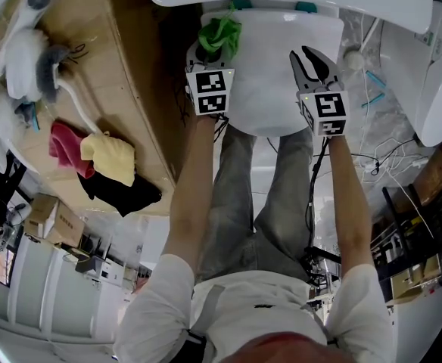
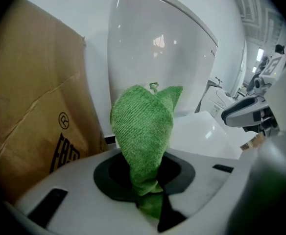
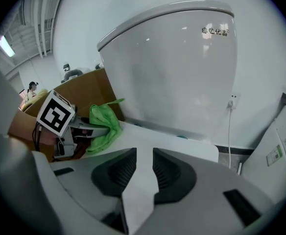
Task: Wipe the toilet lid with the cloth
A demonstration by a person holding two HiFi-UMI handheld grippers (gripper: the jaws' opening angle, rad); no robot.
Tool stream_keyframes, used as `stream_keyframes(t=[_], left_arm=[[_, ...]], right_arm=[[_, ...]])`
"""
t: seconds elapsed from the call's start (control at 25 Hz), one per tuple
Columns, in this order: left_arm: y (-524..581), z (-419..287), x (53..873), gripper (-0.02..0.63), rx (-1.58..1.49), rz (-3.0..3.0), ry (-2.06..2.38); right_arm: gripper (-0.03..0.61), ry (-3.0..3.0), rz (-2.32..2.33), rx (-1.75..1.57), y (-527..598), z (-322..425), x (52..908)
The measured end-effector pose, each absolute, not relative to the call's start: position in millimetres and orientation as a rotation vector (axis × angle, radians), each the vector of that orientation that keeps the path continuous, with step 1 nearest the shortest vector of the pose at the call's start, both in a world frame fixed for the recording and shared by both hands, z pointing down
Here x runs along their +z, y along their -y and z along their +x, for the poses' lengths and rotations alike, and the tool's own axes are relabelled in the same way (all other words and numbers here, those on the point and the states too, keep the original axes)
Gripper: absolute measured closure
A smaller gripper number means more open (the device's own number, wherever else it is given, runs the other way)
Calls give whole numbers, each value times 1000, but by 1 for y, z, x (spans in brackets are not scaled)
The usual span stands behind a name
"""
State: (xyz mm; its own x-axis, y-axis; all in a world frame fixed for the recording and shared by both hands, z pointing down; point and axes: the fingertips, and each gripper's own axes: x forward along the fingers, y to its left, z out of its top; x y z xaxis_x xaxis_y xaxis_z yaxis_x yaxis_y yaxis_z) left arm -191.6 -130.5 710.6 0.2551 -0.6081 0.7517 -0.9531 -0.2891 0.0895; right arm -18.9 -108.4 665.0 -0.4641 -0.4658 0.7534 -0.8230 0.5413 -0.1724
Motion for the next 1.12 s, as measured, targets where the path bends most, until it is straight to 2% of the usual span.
stream_keyframes(t=[0.56,1.12], left_arm=[[92,-214,719,523,873,1900,1462],[63,-196,722,526,840,1792,1533]], right_arm=[[463,2092,1072,719,86,-8,657],[465,2159,941,730,64,2,664]])
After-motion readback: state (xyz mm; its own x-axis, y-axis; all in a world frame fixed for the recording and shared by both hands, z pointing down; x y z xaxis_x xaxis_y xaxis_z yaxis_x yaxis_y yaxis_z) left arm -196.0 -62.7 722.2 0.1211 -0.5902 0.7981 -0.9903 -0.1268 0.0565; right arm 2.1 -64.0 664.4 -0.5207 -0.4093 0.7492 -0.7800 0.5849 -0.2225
